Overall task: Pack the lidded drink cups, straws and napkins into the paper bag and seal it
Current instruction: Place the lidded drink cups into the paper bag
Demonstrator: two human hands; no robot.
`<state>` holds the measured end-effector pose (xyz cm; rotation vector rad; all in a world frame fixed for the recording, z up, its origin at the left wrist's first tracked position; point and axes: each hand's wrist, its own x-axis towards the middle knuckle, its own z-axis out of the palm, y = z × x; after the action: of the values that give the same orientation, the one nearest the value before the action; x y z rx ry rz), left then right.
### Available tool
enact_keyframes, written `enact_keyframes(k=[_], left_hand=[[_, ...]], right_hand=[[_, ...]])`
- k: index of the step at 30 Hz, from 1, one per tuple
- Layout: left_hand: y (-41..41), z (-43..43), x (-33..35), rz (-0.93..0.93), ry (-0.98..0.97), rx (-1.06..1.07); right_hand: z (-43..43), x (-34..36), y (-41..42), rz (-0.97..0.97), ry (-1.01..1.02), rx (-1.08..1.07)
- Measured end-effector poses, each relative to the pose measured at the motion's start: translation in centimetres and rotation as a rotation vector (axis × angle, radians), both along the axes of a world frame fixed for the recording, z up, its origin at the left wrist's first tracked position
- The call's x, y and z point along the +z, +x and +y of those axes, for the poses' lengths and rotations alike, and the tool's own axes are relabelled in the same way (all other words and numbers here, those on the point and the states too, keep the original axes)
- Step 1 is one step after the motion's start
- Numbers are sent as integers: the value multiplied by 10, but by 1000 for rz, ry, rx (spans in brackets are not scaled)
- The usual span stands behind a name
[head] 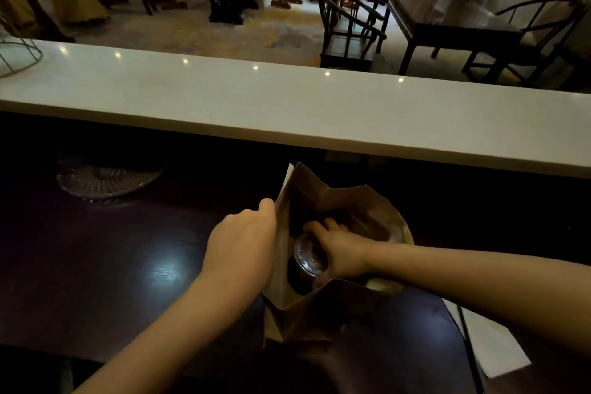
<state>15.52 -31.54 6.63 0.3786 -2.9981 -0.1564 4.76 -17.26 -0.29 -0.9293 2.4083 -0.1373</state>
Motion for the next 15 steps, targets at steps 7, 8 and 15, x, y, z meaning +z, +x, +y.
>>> enact_keyframes(k=[7, 8, 15], left_hand=[[5, -3, 2, -60, -13, 11], [5, -2, 2, -69, -10, 8], [2, 1, 3, -116, 10, 22]], right_hand=[[-8, -24, 5, -38, 18, -28], [-10, -27, 5, -44, 20, -38], [-18, -36, 1, -100, 36, -129]])
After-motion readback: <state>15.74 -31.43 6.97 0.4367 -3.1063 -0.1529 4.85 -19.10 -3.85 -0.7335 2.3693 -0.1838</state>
